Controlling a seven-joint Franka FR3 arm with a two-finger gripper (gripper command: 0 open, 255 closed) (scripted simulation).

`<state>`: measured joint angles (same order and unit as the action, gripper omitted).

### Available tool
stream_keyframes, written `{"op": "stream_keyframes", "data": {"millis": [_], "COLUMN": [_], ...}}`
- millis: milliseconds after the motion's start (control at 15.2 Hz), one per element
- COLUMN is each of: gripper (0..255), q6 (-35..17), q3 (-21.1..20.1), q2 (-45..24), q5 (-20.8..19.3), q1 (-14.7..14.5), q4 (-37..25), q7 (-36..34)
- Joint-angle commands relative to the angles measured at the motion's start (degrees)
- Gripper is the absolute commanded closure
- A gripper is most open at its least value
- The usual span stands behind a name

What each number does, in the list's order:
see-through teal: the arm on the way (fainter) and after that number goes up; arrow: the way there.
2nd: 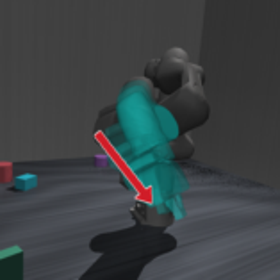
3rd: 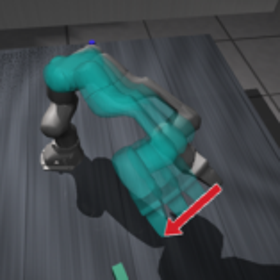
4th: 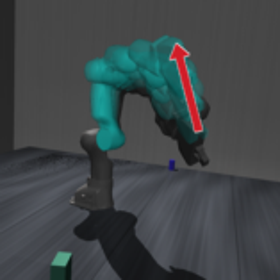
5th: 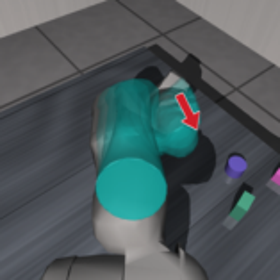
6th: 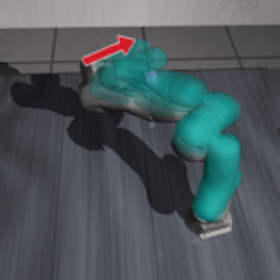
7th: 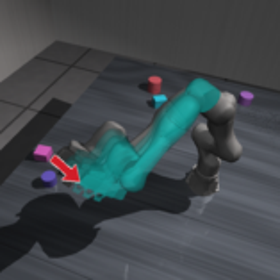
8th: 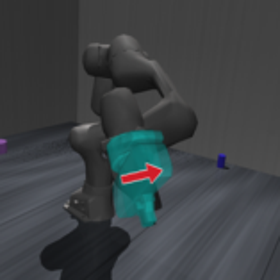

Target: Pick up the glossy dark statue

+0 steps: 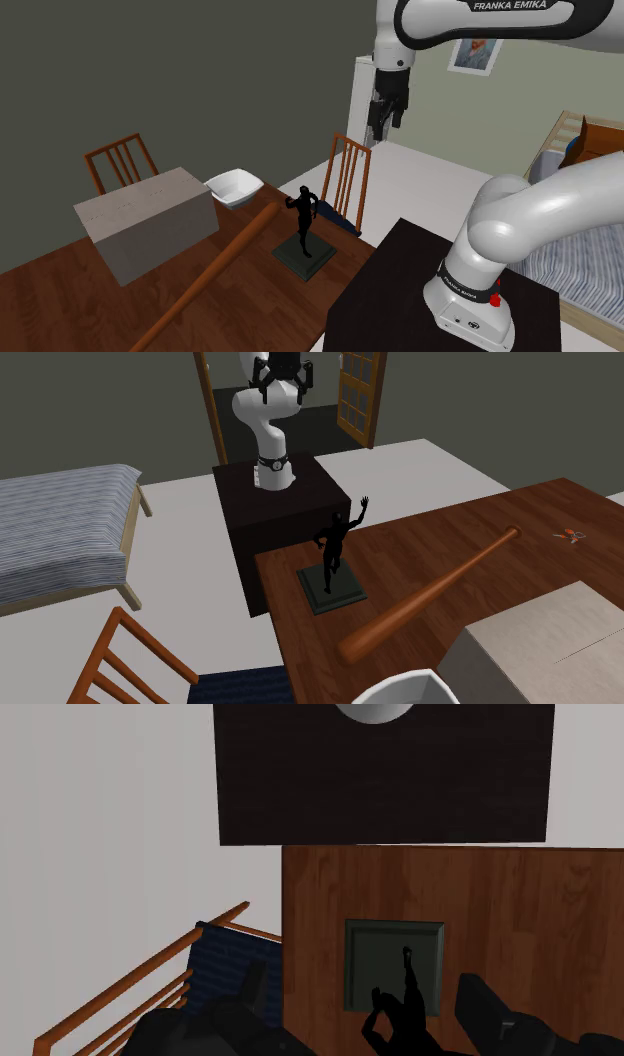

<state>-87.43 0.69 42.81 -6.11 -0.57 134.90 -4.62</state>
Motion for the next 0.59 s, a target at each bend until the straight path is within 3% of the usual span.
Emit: {"op": "stream_keyframes", "data": {"millis": [0, 528], "gripper": [0, 0], "q6": [0.0, -12.4], "q3": [0.0, 1.9], "q2": [0.0, -15.3], "q5": [0.0, 2.2], "q1": [0.0, -2.1], "q4": [0.0, -1.3], "q7": [0.0, 4.0]}}
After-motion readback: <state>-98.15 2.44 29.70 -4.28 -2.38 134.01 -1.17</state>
